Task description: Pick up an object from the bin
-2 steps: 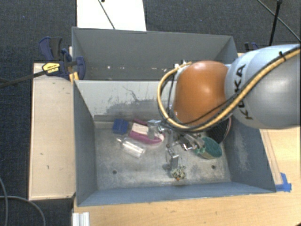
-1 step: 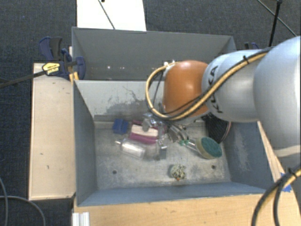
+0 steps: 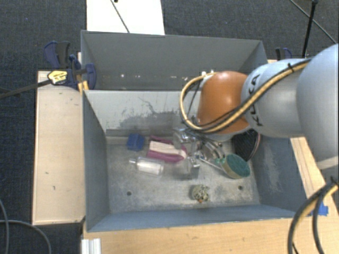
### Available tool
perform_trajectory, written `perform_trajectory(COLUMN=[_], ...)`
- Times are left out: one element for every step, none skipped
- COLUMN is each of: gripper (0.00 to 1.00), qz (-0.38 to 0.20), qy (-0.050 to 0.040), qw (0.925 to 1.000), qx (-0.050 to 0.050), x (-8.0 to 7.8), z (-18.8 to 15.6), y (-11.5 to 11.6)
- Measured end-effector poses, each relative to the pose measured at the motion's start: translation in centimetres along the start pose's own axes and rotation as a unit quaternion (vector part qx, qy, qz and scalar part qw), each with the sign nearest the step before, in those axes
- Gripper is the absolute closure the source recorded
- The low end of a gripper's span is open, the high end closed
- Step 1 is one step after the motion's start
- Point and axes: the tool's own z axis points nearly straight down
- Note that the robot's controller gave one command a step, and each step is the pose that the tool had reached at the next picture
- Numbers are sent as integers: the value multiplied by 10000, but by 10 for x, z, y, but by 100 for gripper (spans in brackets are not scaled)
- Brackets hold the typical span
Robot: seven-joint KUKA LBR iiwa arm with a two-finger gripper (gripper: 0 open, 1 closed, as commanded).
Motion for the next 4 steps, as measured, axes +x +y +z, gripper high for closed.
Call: perform_trajectory(gripper=[100, 100, 100, 0], qz=[8, -10, 346, 350], qy=[47, 33, 60, 54], qw=[10000, 10000, 9994, 9994], qx=[7, 8, 11, 9], x=[2, 26, 5, 5], z=[0, -107, -71, -72], y=[0, 24, 7, 7])
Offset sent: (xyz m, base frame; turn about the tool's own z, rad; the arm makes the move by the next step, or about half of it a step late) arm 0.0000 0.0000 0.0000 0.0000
